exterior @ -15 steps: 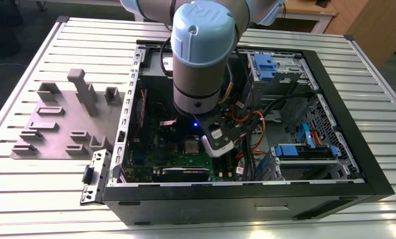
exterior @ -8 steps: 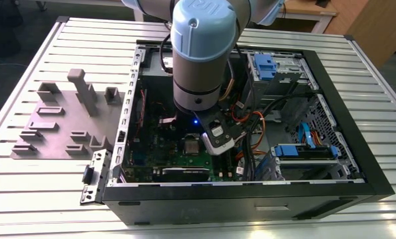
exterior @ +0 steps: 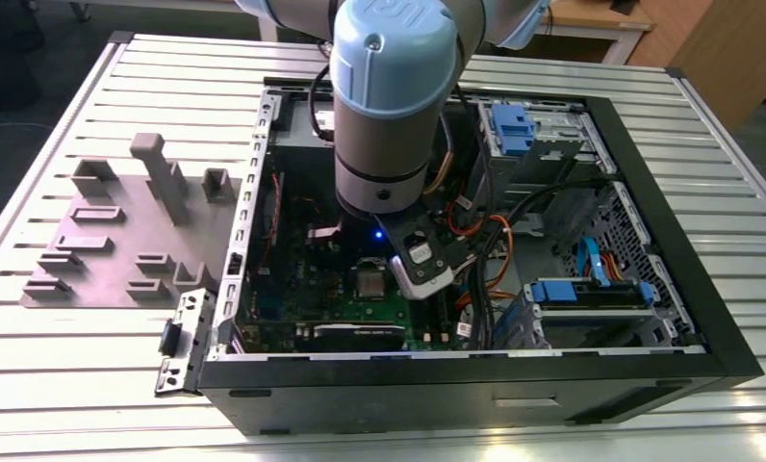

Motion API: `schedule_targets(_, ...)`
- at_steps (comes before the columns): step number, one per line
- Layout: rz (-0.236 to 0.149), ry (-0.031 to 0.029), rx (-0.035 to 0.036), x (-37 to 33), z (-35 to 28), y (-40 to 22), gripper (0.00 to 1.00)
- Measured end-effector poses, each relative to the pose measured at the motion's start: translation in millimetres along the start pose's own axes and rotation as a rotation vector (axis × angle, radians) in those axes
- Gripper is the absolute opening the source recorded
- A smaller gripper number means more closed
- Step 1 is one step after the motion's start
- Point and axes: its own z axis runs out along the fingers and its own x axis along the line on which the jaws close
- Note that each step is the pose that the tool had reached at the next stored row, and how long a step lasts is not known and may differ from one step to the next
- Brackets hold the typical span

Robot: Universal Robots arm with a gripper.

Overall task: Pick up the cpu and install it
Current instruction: 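Place the cpu into insertion slot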

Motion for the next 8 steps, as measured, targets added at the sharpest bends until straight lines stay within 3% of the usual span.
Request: schedule_targets(8, 0.000, 0.0001, 0.0001, -0.8, 0.1, 0.0, 0.61)
